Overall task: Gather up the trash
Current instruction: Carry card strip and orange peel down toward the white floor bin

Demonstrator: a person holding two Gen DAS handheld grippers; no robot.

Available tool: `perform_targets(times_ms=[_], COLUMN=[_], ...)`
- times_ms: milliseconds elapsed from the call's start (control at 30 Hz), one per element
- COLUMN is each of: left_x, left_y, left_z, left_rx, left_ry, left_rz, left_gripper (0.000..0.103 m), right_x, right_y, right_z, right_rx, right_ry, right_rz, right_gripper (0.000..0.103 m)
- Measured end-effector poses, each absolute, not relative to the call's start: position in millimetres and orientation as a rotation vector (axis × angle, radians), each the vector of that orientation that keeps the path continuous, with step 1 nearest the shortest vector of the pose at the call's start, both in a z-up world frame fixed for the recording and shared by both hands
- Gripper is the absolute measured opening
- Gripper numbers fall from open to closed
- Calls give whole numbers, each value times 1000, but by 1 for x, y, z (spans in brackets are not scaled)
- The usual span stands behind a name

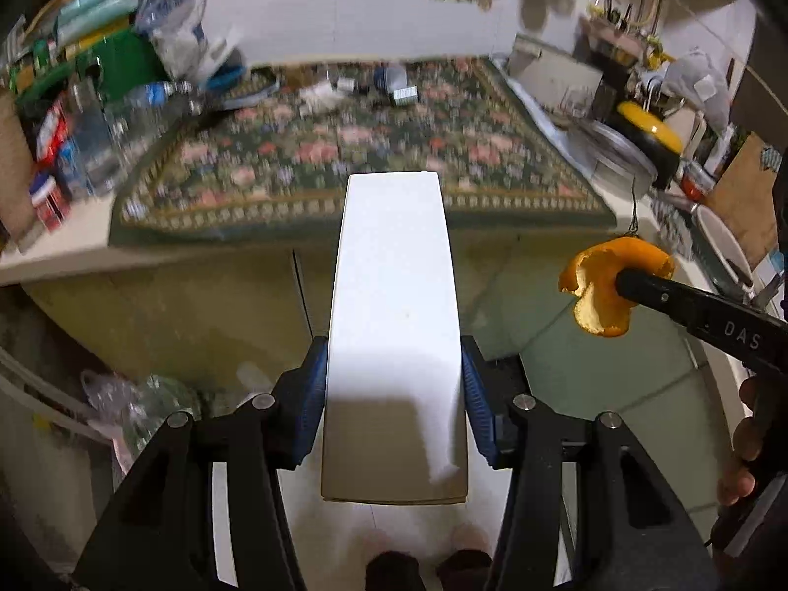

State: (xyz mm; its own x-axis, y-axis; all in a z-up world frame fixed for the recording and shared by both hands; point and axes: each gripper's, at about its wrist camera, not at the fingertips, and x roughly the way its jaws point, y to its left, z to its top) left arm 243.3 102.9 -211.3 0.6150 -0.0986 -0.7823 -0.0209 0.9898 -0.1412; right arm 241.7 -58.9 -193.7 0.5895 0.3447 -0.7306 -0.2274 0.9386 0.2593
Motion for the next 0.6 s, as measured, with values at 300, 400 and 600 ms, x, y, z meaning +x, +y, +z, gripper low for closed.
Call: perform_targets(times_ms=[300, 400, 600], left_x=[258, 263, 277], left_y=[70, 58, 40], left_z=[-309, -353, -439], left_rx=[-191, -218, -242], left_ry=[1052, 1099, 1207], left_rz=[-28, -20, -31], left_gripper=[50, 50, 50], right_x=[263, 273, 294], right_y=[-81, -86, -90], right_z=[-269, -302, -384], right_rx=[112, 79, 27], right_ry=[992, 1029, 1113], right_rz=[347, 356, 368], right_gripper=[13, 13, 13])
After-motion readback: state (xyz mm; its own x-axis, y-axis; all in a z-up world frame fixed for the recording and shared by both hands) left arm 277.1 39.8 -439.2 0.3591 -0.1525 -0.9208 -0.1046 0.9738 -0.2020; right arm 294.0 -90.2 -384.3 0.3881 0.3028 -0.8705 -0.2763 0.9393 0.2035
